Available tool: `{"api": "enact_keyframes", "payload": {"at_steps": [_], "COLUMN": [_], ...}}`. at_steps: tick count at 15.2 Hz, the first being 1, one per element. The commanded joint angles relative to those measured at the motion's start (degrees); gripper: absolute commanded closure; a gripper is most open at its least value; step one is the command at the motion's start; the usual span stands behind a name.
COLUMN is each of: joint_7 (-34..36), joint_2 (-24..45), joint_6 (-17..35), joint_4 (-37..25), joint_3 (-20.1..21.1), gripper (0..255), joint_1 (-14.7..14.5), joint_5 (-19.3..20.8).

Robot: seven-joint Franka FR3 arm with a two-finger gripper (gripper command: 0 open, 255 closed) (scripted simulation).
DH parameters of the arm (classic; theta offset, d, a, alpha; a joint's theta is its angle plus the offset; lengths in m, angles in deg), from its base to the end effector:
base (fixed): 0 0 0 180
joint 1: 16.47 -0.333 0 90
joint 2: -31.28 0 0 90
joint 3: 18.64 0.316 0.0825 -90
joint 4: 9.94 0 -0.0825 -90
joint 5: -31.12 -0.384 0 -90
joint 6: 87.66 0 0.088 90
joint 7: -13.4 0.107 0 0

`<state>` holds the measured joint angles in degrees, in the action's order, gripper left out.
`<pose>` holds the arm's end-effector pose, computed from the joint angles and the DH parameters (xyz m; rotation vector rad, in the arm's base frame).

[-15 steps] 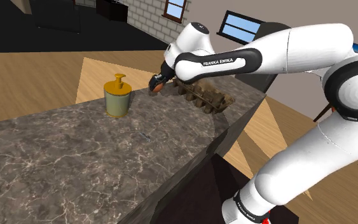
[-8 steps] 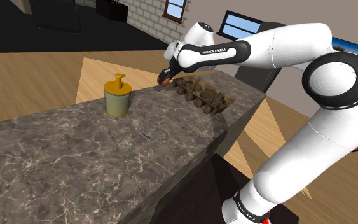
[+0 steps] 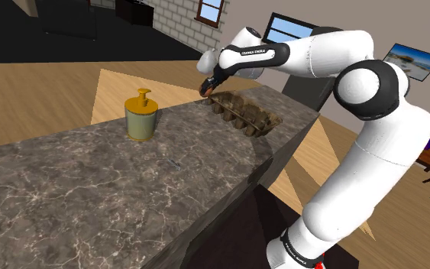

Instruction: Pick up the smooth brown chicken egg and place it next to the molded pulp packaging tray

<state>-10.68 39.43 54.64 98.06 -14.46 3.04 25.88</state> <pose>0.6104 -0.1698 0.4819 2.9824 0.1346 0.6945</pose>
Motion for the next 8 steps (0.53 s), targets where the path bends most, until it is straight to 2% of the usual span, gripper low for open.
{"api": "enact_keyframes", "payload": {"at_steps": [1,3,8], "joint_7": [-2.27,-4.46,-4.97], "joint_2": [3.26,6.07,7.18], "joint_6": [-1.51,-2.87,0.6], "joint_4": [-4.65,-8.62,-6.25], "joint_3": [-0.55,-0.97,-0.82], "gripper": [255,255,255], "joint_1": [1.13,2.41,2.46], "joint_5": [-0.85,-1.76,-2.1]}}
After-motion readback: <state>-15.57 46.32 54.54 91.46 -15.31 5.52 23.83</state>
